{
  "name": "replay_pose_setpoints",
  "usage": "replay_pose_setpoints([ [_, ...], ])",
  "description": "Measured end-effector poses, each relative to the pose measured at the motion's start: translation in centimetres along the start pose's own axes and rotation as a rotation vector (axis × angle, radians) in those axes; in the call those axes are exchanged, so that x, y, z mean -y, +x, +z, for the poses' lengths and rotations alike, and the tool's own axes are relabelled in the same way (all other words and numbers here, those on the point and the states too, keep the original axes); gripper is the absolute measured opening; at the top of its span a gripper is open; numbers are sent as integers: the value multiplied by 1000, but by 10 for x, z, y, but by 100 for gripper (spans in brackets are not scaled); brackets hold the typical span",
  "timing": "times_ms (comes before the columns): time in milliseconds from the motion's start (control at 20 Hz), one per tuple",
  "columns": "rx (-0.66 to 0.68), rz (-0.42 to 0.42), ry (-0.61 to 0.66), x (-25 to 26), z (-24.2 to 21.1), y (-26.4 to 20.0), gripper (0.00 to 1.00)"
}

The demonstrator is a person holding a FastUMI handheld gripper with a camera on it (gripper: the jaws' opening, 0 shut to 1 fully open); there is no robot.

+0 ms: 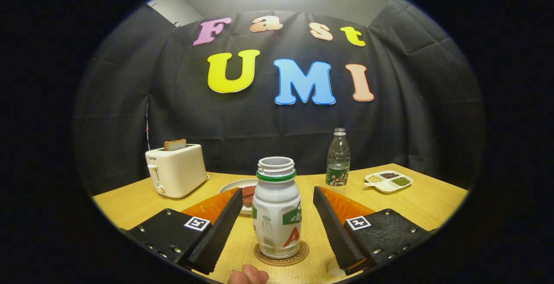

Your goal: Take the bottle from table, then pour the juice into the cup, finally place the bottle on the coaster

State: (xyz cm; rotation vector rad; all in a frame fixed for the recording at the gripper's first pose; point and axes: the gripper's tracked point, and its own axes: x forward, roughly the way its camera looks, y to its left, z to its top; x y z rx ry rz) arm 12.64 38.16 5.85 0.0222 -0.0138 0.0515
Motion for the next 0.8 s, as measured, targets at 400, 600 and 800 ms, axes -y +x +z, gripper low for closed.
replay_pose_setpoints([
  [400,89,-60,-86,16,89,-56,98],
  [600,134,-40,-63,32,107,-75,98],
  [800,102,-86,-159,112,68,-89,96],
])
